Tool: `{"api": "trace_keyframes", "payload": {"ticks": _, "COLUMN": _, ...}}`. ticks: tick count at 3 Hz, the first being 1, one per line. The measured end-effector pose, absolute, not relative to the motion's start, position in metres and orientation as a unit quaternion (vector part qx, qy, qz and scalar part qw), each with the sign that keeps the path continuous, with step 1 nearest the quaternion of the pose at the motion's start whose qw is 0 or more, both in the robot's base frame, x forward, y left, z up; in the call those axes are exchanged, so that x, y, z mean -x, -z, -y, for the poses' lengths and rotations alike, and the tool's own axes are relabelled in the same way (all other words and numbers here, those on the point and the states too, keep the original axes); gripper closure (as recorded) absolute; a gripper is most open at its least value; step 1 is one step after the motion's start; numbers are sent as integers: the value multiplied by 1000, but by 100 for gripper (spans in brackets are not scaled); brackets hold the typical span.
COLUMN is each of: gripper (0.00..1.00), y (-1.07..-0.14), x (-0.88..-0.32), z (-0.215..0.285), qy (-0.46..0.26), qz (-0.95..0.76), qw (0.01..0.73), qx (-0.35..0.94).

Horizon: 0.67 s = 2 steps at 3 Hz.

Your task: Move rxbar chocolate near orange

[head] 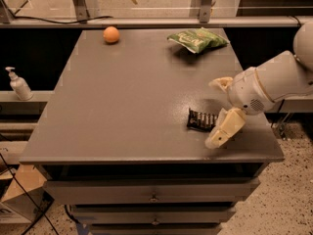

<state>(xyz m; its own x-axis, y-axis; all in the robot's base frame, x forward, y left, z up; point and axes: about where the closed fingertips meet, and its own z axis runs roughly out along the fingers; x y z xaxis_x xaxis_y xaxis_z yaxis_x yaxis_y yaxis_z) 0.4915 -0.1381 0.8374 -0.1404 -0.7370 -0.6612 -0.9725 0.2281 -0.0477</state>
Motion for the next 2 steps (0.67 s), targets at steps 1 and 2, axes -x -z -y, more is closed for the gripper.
{"api": "trace_keyframes", "payload": {"ticks": 1, "gripper": 0, "y": -825, "x": -495, "z": 135, "qy": -217, "qz": -731, "qw": 289, "qx": 578}}
{"api": "trace_keyframes", "payload": {"ticks": 2, "gripper": 18, "y": -817, "x": -497, "z": 132, "qy": -225, "qz": -736, "qw": 283, "qx": 573}}
